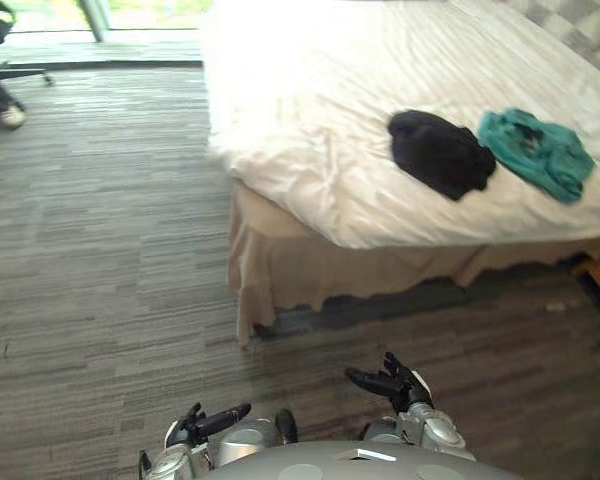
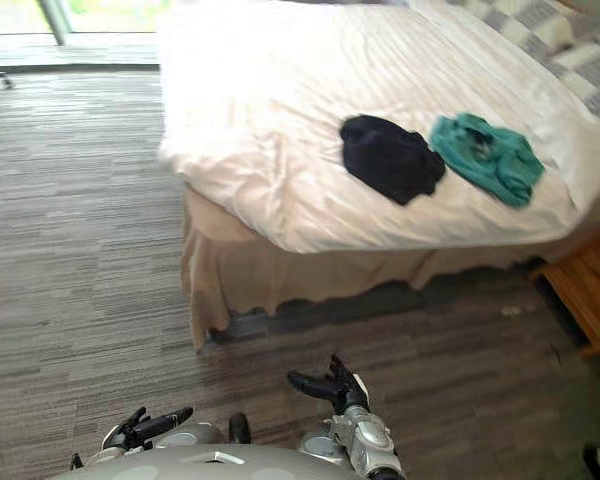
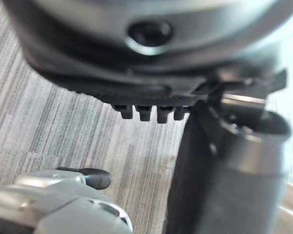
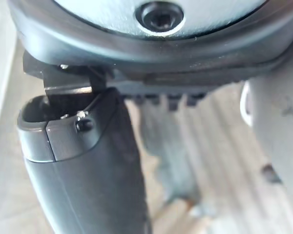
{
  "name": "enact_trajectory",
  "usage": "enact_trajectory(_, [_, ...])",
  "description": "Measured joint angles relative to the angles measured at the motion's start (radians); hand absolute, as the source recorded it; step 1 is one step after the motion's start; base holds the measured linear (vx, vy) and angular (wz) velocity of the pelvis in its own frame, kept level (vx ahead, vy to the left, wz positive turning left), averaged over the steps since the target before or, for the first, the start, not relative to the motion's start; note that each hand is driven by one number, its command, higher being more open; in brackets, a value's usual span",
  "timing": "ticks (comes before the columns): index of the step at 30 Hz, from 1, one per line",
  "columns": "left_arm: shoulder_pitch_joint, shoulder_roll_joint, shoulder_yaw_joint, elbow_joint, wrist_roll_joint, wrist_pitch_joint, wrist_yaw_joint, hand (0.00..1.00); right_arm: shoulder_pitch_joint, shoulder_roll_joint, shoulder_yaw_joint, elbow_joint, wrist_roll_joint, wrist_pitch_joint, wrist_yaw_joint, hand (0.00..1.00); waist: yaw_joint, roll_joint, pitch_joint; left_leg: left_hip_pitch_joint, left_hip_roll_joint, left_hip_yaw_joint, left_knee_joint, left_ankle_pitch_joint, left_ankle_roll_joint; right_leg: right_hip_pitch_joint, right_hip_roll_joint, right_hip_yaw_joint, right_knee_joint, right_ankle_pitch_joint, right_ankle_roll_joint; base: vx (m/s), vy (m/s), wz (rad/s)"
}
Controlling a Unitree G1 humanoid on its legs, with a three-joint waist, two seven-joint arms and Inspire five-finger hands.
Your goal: Tidy up the quilt and then pick up the clothes from the bed and put them into the laundry hamper
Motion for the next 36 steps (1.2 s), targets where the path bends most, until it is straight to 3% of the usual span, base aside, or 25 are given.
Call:
enact_trajectory(2, [-0.003, 0.005, -0.016, 0.000, 0.001, -0.004, 0.000, 1.00, -0.002, 0.005, -0.004, -0.004, 0.011, -0.010, 0.001, 1.00, -0.011, 0.000, 0.000, 0.015, 0.005, -0.068, -0.004, -0.005, -0.009, -0.034, 0.055, 0.087, -0.199, 0.011, 0.015, 0.33, -0.051, 1.15])
enact_trajectory(4, [-0.004, 0.005, -0.016, 0.000, 0.008, -0.005, -0.003, 1.00, -0.001, 0.013, -0.020, -0.006, 0.034, -0.021, 0.003, 1.00, -0.012, 0.000, 0.000, 0.025, 0.016, -0.127, -0.003, -0.015, -0.025, -0.061, 0.113, 0.187, -0.403, 0.061, 0.039, 0.28, -0.090, 0.92])
enact_trajectory(7, [0.010, 0.004, 0.004, 0.001, 0.014, -0.007, -0.009, 1.00, 0.005, 0.018, -0.044, 0.007, 0.034, -0.020, 0.007, 1.00, -0.011, -0.008, 0.004, 0.071, 0.023, -0.151, 0.000, -0.047, -0.079, -0.037, 0.152, 0.239, -0.550, 0.240, -0.009, 0.37, -0.175, 0.61])
enact_trajectory(8, [0.021, 0.003, 0.026, 0.001, 0.014, -0.008, -0.011, 1.00, 0.014, 0.025, -0.048, 0.010, 0.034, -0.020, 0.010, 1.00, -0.011, -0.023, 0.002, 0.095, 0.017, -0.149, 0.001, -0.071, -0.116, -0.013, 0.154, 0.238, -0.572, 0.324, -0.038, 0.32, -0.201, 0.37])
enact_trajectory(9, [0.022, -0.005, 0.040, 0.004, 0.013, -0.008, -0.008, 1.00, 0.015, 0.019, -0.050, 0.015, 0.033, -0.019, 0.014, 1.00, -0.007, -0.023, -0.002, 0.110, 0.026, -0.144, 0.006, -0.091, -0.134, 0.007, 0.157, 0.229, -0.582, 0.329, 0.009, 0.32, -0.202, 0.19])
enact_trajectory(11, [0.026, -0.034, 0.057, 0.002, 0.013, -0.008, -0.015, 1.00, 0.001, 0.008, -0.057, 0.015, 0.039, -0.020, 0.018, 1.00, -0.013, 0.019, 0.005, 0.103, 0.073, -0.121, 0.040, -0.122, -0.181, 0.043, 0.204, 0.212, -0.636, 0.322, -0.008, 0.31, -0.194, 0.01])
enact_trajectory(13, [0.017, -0.038, 0.056, 0.001, 0.013, -0.007, -0.026, 1.00, 0.003, -0.002, -0.058, 0.015, 0.049, -0.016, 0.018, 1.00, -0.014, 0.029, 0.005, 0.076, 0.092, -0.078, 0.108, -0.124, -0.184, 0.062, 0.225, 0.208, -0.663, 0.304, -0.030, 0.24, -0.151, 0.00])
enact_trajectory(15, [0.013, -0.031, 0.057, -0.003, 0.020, -0.010, -0.044, 1.00, 0.014, -0.004, -0.046, 0.016, 0.073, 0.002, 0.022, 1.00, -0.014, 0.019, 0.008, -0.004, 0.108, -0.016, 0.311, -0.133, -0.199, 0.093, 0.225, 0.215, -0.684, 0.279, -0.037, 0.17, -0.128, -0.01])
enact_trajectory(16, [0.013, -0.033, 0.058, -0.007, 0.022, -0.018, -0.046, 1.00, 0.029, -0.012, -0.035, 0.015, 0.077, 0.008, 0.025, 1.00, -0.014, 0.019, 0.011, -0.091, 0.140, 0.026, 0.520, -0.129, -0.214, 0.124, 0.225, 0.219, -0.696, 0.266, -0.043, 0.17, -0.125, -0.16])
enact_trajectory(17, [0.016, -0.040, 0.071, -0.012, 0.021, -0.035, -0.048, 1.00, 0.035, -0.022, -0.028, 0.015, 0.078, 0.017, 0.026, 1.00, -0.007, 0.029, 0.013, -0.152, 0.186, 0.066, 0.661, -0.164, -0.198, 0.148, 0.236, 0.236, -0.702, 0.255, -0.050, 0.18, -0.111, -0.26])
enact_trajectory(18, [0.016, -0.046, 0.075, -0.012, 0.021, -0.044, -0.049, 1.00, 0.037, -0.029, -0.028, 0.015, 0.077, 0.018, 0.026, 1.00, -0.008, 0.037, 0.014, -0.166, 0.205, 0.079, 0.686, -0.180, -0.182, 0.161, 0.238, 0.242, -0.702, 0.249, -0.051, 0.19, -0.067, -0.46])
enact_trajectory(21, [0.016, -0.048, 0.073, -0.018, 0.054, -0.063, -0.068, 1.00, 0.045, -0.038, -0.041, 0.015, 0.076, 0.018, 0.025, 1.00, -0.012, 0.044, 0.011, -0.172, 0.238, 0.094, 0.537, -0.205, -0.171, 0.201, 0.225, 0.304, -0.699, 0.245, -0.037, 0.20, 0.030, -0.72])
enact_trajectory(22, [0.015, -0.043, 0.068, -0.021, 0.072, -0.068, -0.085, 1.00, 0.046, -0.038, -0.044, 0.015, 0.075, 0.019, 0.026, 1.00, -0.012, 0.042, 0.011, -0.161, 0.235, 0.081, 0.403, -0.186, -0.185, 0.201, 0.217, 0.336, -0.699, 0.245, -0.027, 0.11, 0.121, -0.71])
enact_trajectory(23, [0.013, -0.042, 0.065, -0.021, 0.090, -0.069, -0.095, 1.00, 0.048, -0.038, -0.053, 0.014, 0.076, 0.019, 0.027, 1.00, -0.018, 0.045, 0.009, -0.154, 0.234, 0.066, 0.310, -0.152, -0.184, 0.199, 0.214, 0.352, -0.699, 0.243, -0.017, 0.14, 0.195, -0.74])
enact_trajectory(24, [0.008, -0.046, 0.056, -0.021, 0.099, -0.068, -0.109, 1.00, 0.048, -0.043, -0.073, 0.010, 0.076, 0.019, 0.027, 1.00, -0.037, 0.060, 0.007, -0.145, 0.238, 0.032, 0.166, -0.035, -0.186, 0.199, 0.219, 0.376, -0.701, 0.238, 0.003, 0.16, 0.258, -0.59])
enact_trajectory(25, [0.000, -0.048, 0.052, -0.020, 0.113, -0.066, -0.124, 1.00, 0.054, -0.055, -0.081, 0.010, 0.074, 0.023, 0.023, 1.00, -0.043, 0.072, 0.003, -0.126, 0.233, 0.025, 0.140, 0.039, -0.207, 0.205, 0.212, 0.394, -0.712, 0.238, 0.022, 0.13, 0.204, -0.42])
enact_trajectory(29, [-0.040, -0.032, 0.039, -0.062, 0.094, -0.067, -0.147, 1.00, 0.116, -0.047, -0.081, 0.004, 0.075, 0.032, 0.027, 1.00, -0.059, 0.032, -0.018, -0.084, 0.170, 0.065, 0.051, 0.050, -0.185, 0.218, 0.157, 0.393, -0.736, 0.235, 0.045, 0.11, 0.161, -0.10])
enact_trajectory(33, [-0.053, -0.045, 0.026, -0.136, -0.130, -0.068, -0.229, 1.00, 0.144, -0.046, -0.120, 0.003, 0.078, 0.041, 0.027, 1.00, -0.077, 0.053, -0.019, -0.048, 0.146, 0.076, 0.014, 0.056, -0.177, 0.225, 0.130, 0.397, -0.720, 0.219, 0.068, 0.06, 0.071, -0.04])
enact_trajectory(36, [-0.071, -0.044, 0.123, -0.187, -0.327, -0.099, -0.216, 1.00, 0.162, -0.048, -0.165, 0.003, 0.078, 0.041, 0.028, 1.00, -0.094, 0.080, -0.026, -0.036, 0.151, 0.067, 0.002, 0.062, -0.183, 0.230, 0.134, 0.385, -0.709, 0.209, 0.068, 0.02, -0.026, 0.06])
